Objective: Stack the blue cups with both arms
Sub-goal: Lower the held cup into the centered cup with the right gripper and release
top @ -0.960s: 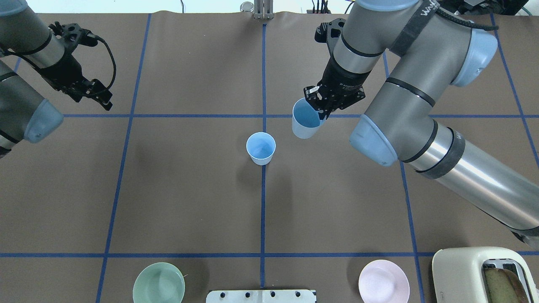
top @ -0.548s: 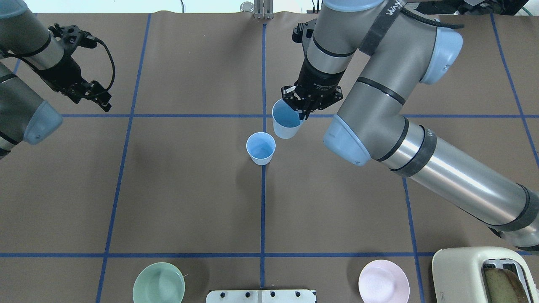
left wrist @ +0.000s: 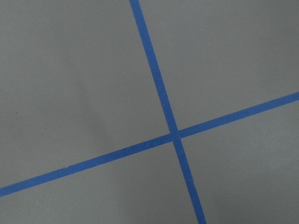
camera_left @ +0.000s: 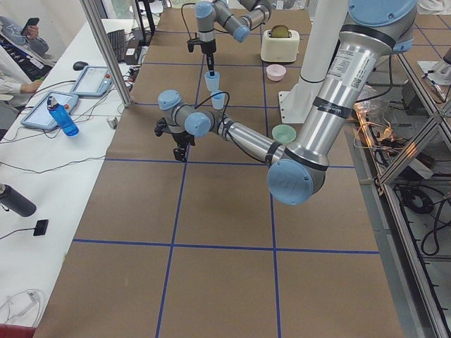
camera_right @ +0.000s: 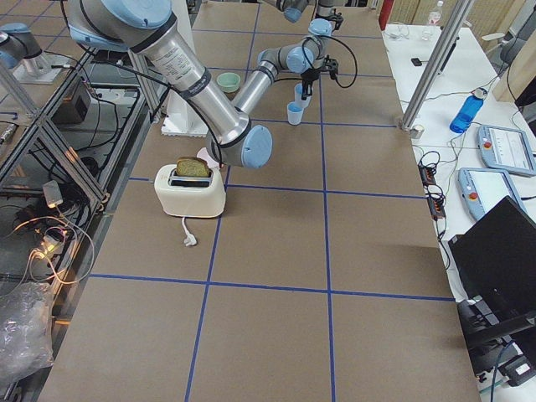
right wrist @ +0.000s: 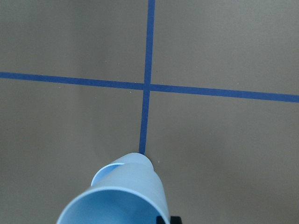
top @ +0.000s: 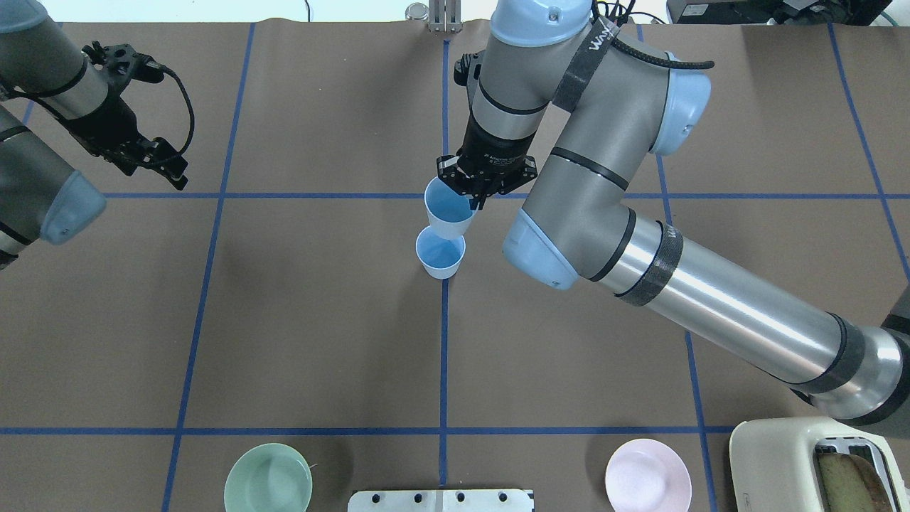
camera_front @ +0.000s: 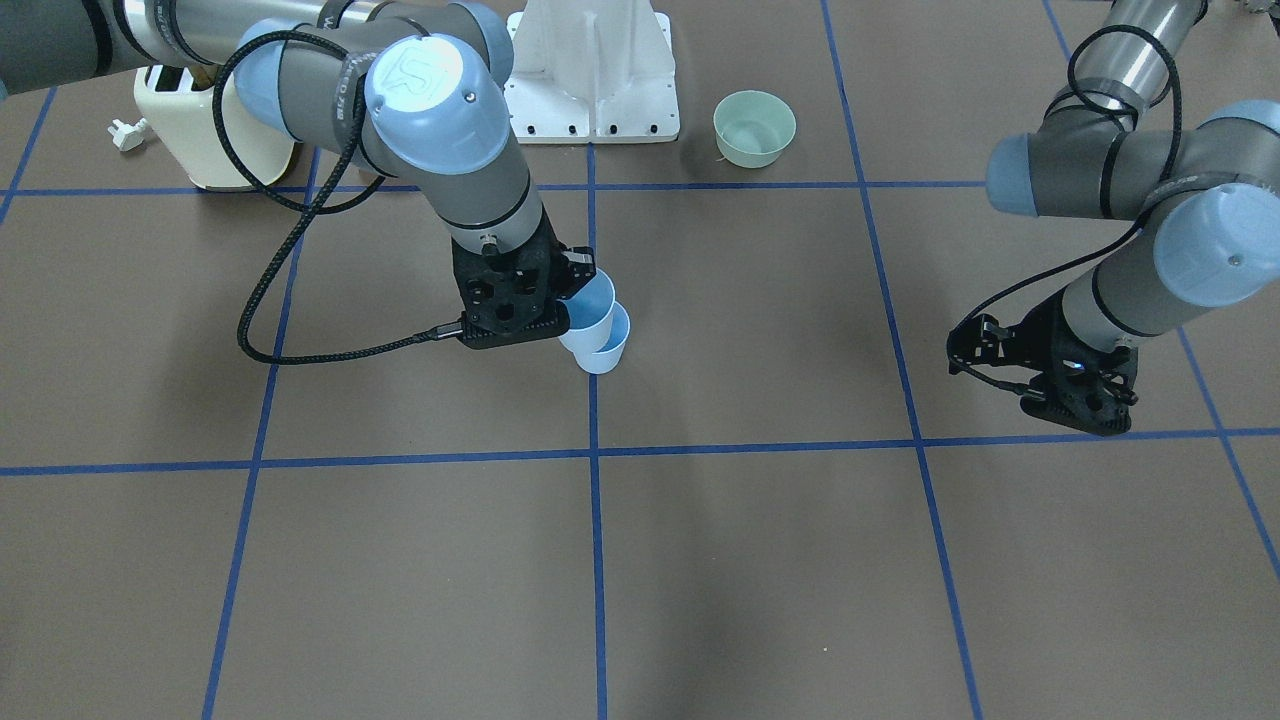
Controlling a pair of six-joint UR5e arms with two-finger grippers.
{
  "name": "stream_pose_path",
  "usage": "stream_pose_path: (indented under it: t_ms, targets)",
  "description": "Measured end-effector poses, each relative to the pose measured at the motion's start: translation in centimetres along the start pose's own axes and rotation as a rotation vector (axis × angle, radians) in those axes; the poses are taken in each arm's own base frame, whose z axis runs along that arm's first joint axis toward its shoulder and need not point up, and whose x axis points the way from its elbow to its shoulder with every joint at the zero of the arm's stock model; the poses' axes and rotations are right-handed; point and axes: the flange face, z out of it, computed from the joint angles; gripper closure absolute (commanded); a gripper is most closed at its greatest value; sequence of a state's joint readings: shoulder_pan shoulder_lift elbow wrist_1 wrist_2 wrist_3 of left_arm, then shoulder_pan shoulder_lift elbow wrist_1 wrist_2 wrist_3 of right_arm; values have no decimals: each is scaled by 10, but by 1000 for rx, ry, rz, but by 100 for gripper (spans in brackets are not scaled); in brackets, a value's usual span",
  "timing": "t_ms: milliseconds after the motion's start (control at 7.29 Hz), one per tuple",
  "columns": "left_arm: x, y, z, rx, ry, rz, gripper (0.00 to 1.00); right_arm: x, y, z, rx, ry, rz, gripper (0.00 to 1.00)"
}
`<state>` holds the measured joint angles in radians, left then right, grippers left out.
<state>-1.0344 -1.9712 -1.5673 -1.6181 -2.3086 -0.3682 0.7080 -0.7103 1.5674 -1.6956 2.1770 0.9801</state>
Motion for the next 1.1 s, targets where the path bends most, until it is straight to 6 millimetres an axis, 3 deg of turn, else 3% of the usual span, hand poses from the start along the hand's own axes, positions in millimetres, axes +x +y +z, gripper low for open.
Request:
stream_pose_path:
  t_ms: [1097]
  targets:
    - [0, 1, 2, -3, 2, 1, 2, -15, 16, 20, -7, 12, -12, 100]
